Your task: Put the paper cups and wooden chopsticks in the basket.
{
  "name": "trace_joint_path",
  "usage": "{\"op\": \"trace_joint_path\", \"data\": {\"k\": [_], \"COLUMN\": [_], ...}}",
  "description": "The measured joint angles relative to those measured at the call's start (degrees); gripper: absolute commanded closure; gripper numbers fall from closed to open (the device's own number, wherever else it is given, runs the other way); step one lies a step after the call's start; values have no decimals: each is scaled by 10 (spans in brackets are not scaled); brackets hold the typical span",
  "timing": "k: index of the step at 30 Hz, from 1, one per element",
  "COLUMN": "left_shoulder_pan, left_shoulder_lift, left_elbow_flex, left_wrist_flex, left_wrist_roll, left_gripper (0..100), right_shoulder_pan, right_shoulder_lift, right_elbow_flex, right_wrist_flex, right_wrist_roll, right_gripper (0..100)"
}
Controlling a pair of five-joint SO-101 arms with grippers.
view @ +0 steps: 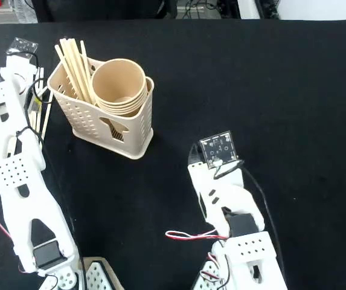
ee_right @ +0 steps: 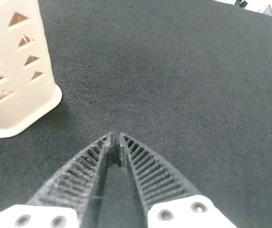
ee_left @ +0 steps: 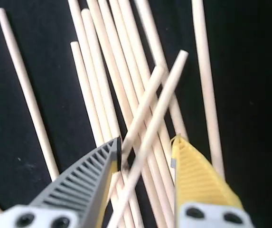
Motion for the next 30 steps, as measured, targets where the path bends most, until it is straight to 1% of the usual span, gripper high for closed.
{"op": "trace_joint_path", "data": {"k": [4, 7, 9, 12, 14, 16, 18, 23, 30], "left_shoulder_pan": [1, 1, 1, 2, 5, 7, 2, 2, 2], "left_shoulder_lift": [38, 56, 71, 78, 81, 84, 84, 90, 92], "left_elbow_flex": [-11, -18, -19, -19, -19, -50, -70, -127, -203], "left_wrist_flex": [-54, -77, -83, -81, -68, -47, -12, 76, 179], "left_wrist_roll": [2, 4, 4, 1, -27, -68, -96, -109, -106], "left_gripper": [812, 818, 870, 975, 963, 973, 971, 971, 971], "right_shoulder_pan": [0, 0, 0, 0, 0, 0, 0, 0, 0], "right_shoulder_lift": [0, -2, -3, -3, -3, -3, -3, -3, -3], "right_elbow_flex": [0, 0, 0, 0, 0, 0, 0, 0, 0], "right_wrist_flex": [0, 0, 0, 0, 0, 0, 0, 0, 0], "right_wrist_roll": [0, 0, 0, 0, 0, 0, 0, 0, 0], "right_gripper": [983, 983, 983, 983, 983, 983, 983, 983, 983]}}
